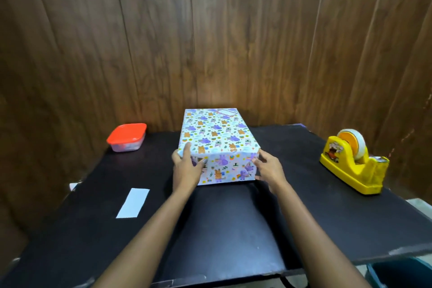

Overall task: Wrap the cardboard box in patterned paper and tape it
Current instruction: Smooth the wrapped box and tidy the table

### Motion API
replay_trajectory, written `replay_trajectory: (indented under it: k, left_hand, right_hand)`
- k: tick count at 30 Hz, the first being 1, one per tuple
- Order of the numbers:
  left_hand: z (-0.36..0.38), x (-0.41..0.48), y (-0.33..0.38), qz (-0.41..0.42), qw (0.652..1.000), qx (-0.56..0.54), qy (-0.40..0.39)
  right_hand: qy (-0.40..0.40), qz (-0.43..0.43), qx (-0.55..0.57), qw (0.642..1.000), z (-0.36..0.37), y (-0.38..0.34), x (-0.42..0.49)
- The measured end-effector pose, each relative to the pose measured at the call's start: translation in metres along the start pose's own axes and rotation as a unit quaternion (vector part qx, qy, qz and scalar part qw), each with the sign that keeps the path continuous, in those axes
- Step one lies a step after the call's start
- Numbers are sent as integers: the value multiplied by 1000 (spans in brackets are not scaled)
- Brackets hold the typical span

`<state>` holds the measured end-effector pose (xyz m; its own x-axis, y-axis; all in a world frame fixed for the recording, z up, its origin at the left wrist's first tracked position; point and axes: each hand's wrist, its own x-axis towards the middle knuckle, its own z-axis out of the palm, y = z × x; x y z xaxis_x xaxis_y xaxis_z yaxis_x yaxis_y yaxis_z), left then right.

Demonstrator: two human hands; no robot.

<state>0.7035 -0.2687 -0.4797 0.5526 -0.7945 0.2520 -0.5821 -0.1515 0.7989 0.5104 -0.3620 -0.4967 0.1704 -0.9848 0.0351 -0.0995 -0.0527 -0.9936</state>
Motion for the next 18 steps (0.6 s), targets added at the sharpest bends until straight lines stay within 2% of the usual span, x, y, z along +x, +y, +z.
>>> replay_trajectory:
  k: [18]
  left_hand:
    - [0, 32, -1, -13, 992, -76, -97]
  right_hand:
    - [0, 13, 15, 1000, 4, -13, 21]
